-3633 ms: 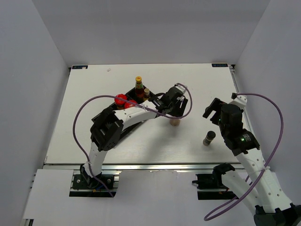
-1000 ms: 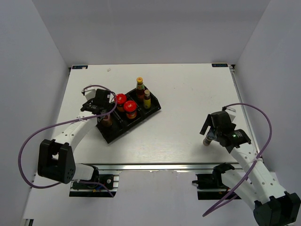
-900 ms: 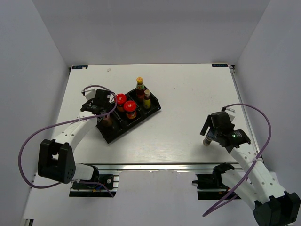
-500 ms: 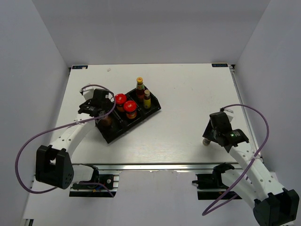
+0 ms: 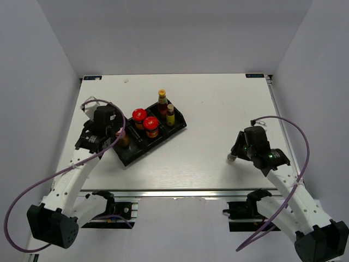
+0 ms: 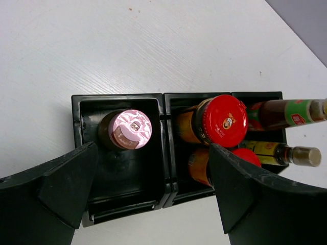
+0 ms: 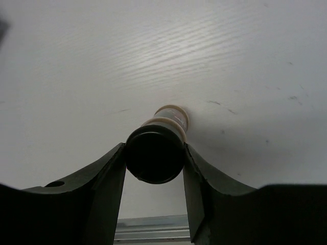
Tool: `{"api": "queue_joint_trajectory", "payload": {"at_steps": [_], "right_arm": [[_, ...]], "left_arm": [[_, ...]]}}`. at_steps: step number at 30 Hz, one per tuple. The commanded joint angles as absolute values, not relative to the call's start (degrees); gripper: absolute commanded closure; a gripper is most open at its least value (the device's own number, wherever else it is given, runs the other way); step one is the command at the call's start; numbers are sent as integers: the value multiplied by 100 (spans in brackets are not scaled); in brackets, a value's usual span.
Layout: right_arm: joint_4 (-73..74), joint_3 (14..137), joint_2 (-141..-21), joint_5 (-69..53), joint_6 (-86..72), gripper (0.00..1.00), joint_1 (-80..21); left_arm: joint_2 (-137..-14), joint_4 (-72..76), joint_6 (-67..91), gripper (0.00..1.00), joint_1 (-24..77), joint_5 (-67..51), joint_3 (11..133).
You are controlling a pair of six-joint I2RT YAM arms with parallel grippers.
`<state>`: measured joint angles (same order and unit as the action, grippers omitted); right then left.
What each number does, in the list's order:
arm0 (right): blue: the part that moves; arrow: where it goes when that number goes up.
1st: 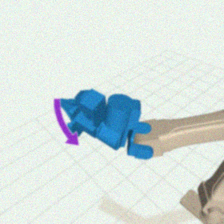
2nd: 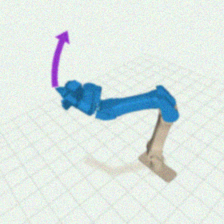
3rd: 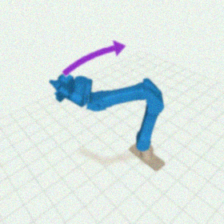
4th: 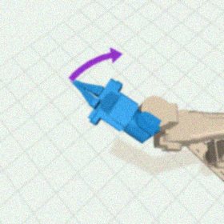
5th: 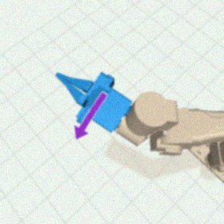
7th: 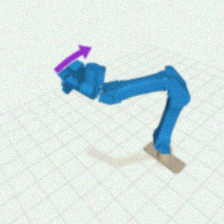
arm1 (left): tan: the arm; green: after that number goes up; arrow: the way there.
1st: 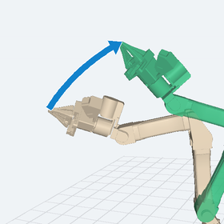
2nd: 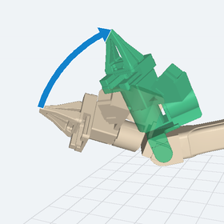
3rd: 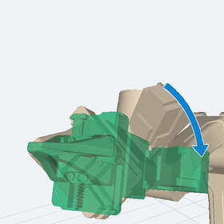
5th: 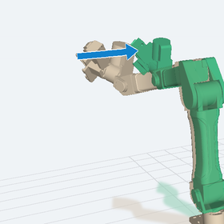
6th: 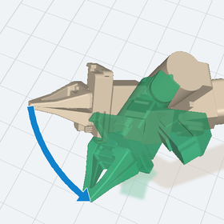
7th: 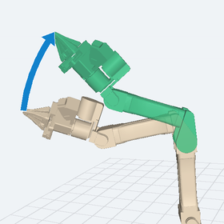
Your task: Organize the condiment bottles
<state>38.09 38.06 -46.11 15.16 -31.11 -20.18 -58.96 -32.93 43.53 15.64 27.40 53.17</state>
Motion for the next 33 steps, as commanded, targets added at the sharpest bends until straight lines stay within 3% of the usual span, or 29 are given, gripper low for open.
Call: {"api": "queue_joint_trajectory", "payload": {"at_steps": [1,7,15,24,33], "right_arm": [[2849,4324,-4544,704,-2909,91,-2372],[1970,5053,-5351,650,-2558,93,-4269],[1108,6887,-7644,597,-1540,94,-5965],[1142,8928,-9991,114,-1266,95,-6354],[1635,10668,-11653,571,-1160,95,-6460]], "left_arm": [[-5608,-3270,4412,2,1556,2523,5186],[-5572,-3322,4491,2,1547,2671,5045],[-5555,-3814,4834,2,1547,3120,5019],[-5309,-3928,5045,2,1547,3234,4869],[-5379,-3929,5063,2,1547,3349,4861]]}}
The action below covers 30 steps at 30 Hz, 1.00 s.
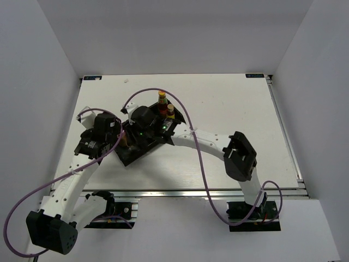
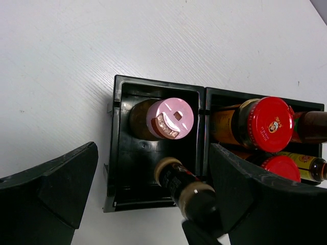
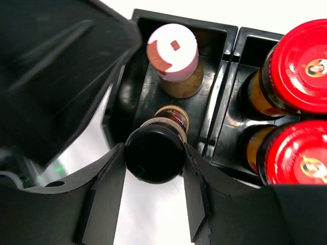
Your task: Organize the condiment bottles
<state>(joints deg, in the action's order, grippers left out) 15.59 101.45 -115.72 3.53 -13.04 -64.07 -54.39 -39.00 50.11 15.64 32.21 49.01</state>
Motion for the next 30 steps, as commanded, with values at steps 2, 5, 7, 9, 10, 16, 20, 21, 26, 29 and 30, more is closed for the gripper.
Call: {"api": "queue_joint_trajectory", "payload": {"at_steps": [2,5,7,9,10,16,20,21,26,29,30], "right_arm": [[1591,10766,-11865,650,-1143,95,-6460],[1783,10942,-12163,668,-1186,94,-6460],[1872,11065,-12339,642,-1239,92,-6460],[1959,11127,-12410,642,-1300,92,-6460],[2003,11144,-12480,642,-1318,91,-6460],[2057,10969,-12586,686,-1468,83,-6469],[2092,10995,-12674,642,-1512,78,-6478],[2083,11004,-12700,633,-1512,77,-6478],[2100,11004,-12709,668,-1512,63,-6495],[2127,10995,-12692,694,-1521,49,-6504],[2110,10986,-12674,703,-1521,44,-6495]], "left_arm": [[-5388,-3903,5063,2,1547,3340,4860],[-5396,-3876,5027,2,1547,3322,4860],[-5414,-3867,5027,2,1547,3322,4860],[-5432,-3867,5036,2,1547,3313,4869],[-5440,-3867,5036,2,1547,3313,4869],[-5432,-3998,5246,2,1547,3419,4895],[-5432,-4139,5387,2,1547,3568,4974],[-5449,-4148,5405,2,1547,3603,4975],[-5598,-4359,5625,2,1547,3788,5053],[-5634,-4430,5739,2,1556,3876,5071],[-5634,-4421,5748,2,1547,3876,5063]]}}
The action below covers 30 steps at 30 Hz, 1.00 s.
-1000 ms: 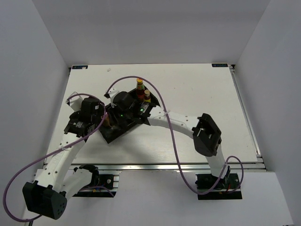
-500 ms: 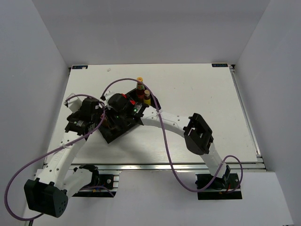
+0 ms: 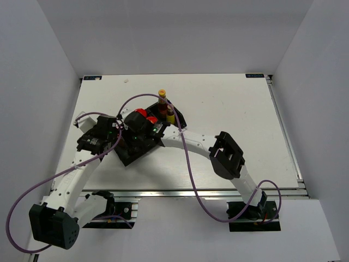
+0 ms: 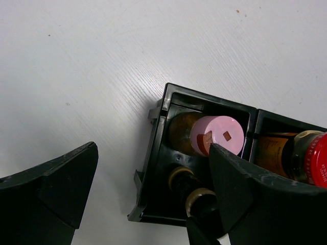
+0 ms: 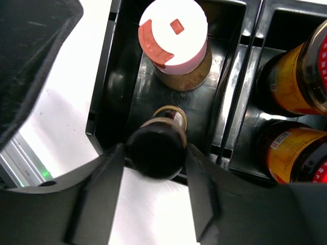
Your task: Organize the condiment bottles
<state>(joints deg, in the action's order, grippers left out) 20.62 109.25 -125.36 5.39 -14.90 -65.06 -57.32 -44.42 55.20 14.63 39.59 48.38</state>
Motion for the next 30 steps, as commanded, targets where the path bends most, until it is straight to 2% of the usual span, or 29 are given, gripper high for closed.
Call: {"api": "queue_joint_trajectory", "payload": {"at_steps": [1,3,12,13,15,20,25,30], "right_arm": [[2109,10986,-12656,694,-1521,41,-6504],[2109,10986,-12630,659,-1512,35,-6504],[1969,10960,-12262,633,-1433,20,-6504],[1951,10899,-12182,624,-1398,12,-6504],[1794,10715,-11868,659,-1397,11,-6495],[1275,9303,-10525,1307,-1695,11,-6425],[1002,7466,-8915,1836,-2258,11,-5776],[1045,5199,-6788,3574,-2872,11,-5204]], "left_arm": [[-5634,-4386,5765,2,1547,3859,5054],[-5616,-4368,5766,2,1547,3850,5036],[-5607,-4430,5792,2,1547,3937,5106],[-5607,-4464,5783,2,1547,3946,5150],[-5607,-4491,5757,2,1547,3946,5185],[-5476,-4535,5669,2,1556,3990,5247],[-5248,-4561,5625,2,1547,4017,5256],[-4870,-4571,5748,2,1547,4131,5134]]}}
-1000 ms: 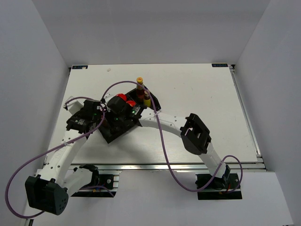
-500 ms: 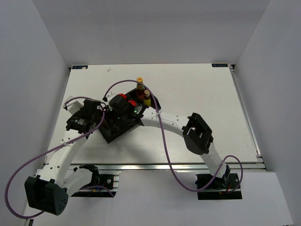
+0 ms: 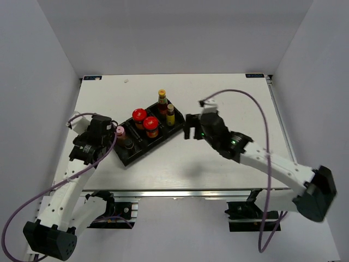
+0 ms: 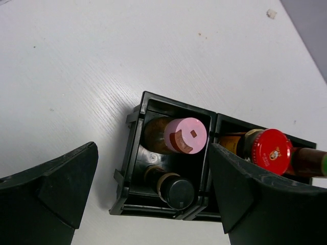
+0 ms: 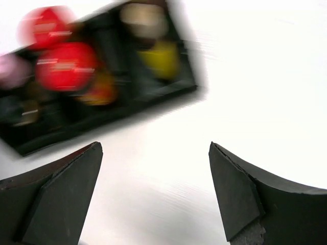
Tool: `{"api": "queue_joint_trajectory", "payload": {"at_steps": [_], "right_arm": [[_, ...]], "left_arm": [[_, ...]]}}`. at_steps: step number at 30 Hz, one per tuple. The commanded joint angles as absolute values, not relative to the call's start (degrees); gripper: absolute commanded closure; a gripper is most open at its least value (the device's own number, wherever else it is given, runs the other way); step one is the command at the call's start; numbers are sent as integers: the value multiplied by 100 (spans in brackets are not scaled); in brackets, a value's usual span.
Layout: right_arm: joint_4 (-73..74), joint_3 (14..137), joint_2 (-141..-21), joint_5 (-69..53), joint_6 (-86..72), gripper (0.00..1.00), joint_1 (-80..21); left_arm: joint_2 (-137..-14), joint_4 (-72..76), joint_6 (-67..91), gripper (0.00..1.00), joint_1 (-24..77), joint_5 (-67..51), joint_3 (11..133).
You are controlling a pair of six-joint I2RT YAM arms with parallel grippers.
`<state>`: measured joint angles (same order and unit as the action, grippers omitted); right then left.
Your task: Organize the condiment bottles
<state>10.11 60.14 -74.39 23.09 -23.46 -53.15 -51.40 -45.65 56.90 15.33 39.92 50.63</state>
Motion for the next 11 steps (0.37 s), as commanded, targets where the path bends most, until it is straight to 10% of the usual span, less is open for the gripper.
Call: {"api": "queue_joint_trajectory", "payload": {"at_steps": [1,11], "right_arm": [[1203,5029,-6542,3803,-2961,11,-5160],[2752,3684,-4369,4782,-4377,11,-5106]], "left_arm": [[-4834,-4544,5748,2,1547,4122,5098],[-4843,-4324,5686,2,1547,4008,5036]]}}
